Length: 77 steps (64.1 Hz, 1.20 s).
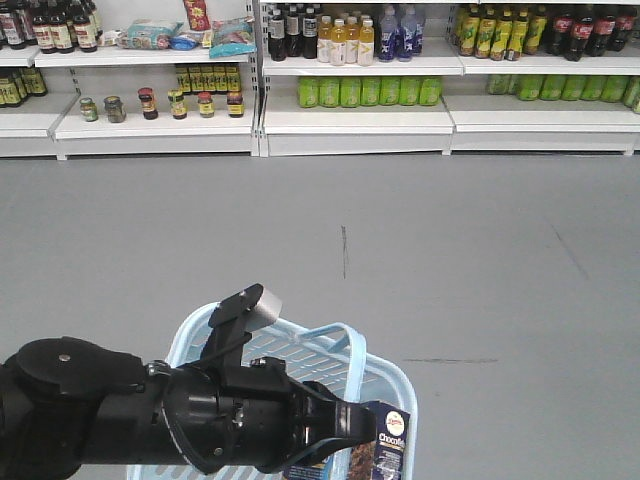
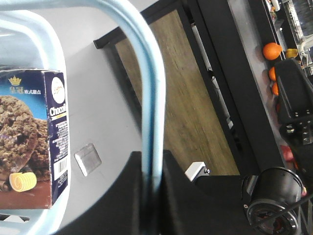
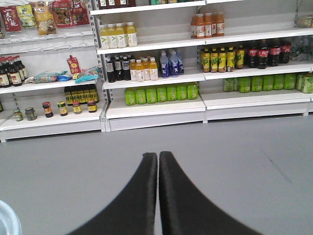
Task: Left arm holds basket, right arm returns cookies
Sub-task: 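Hold the basket with the left gripper while approaching the drink shelves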
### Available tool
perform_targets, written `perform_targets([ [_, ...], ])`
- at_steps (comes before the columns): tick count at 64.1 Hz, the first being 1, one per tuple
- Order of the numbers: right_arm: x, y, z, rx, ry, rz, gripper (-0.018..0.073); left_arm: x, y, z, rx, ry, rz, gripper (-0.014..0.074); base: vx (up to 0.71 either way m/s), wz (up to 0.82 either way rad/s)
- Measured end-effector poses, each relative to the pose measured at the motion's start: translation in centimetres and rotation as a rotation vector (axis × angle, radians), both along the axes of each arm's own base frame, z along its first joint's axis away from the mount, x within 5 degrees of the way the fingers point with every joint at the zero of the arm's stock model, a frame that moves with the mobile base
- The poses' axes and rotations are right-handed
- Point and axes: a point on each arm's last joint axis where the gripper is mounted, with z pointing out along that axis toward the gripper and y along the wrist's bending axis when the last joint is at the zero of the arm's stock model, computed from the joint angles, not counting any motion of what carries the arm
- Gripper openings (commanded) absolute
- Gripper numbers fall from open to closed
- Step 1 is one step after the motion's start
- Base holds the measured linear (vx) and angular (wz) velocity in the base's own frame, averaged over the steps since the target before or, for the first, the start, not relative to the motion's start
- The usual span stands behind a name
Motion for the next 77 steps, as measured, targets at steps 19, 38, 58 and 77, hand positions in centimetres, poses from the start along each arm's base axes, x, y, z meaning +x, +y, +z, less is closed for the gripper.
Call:
perform_targets([
  [19, 0.00, 0.00, 0.00, 0.000, 0.000, 0.000, -0.0008, 0.00, 0.00, 0.00, 0.000, 0.000, 0.000, -0.0006, 0.33, -0.03],
  [38, 0.00, 0.00, 0.00, 0.000, 0.000, 0.000, -0.0008, 0.00, 0.00, 0.00, 0.000, 0.000, 0.000, -0.0006, 0.33, -0.05],
  [58, 0.00, 0.00, 0.00, 0.000, 0.000, 0.000, -0.0008, -0.01, 0.00, 0.00, 0.000, 0.000, -0.001, -0.0006, 0.35, -0.01],
  [77, 0.00, 0.00, 0.00, 0.000, 0.000, 0.000, -0.0008, 0.00, 0.00, 0.00, 0.000, -0.001, -0.001, -0.0006, 0.36, 0.04],
])
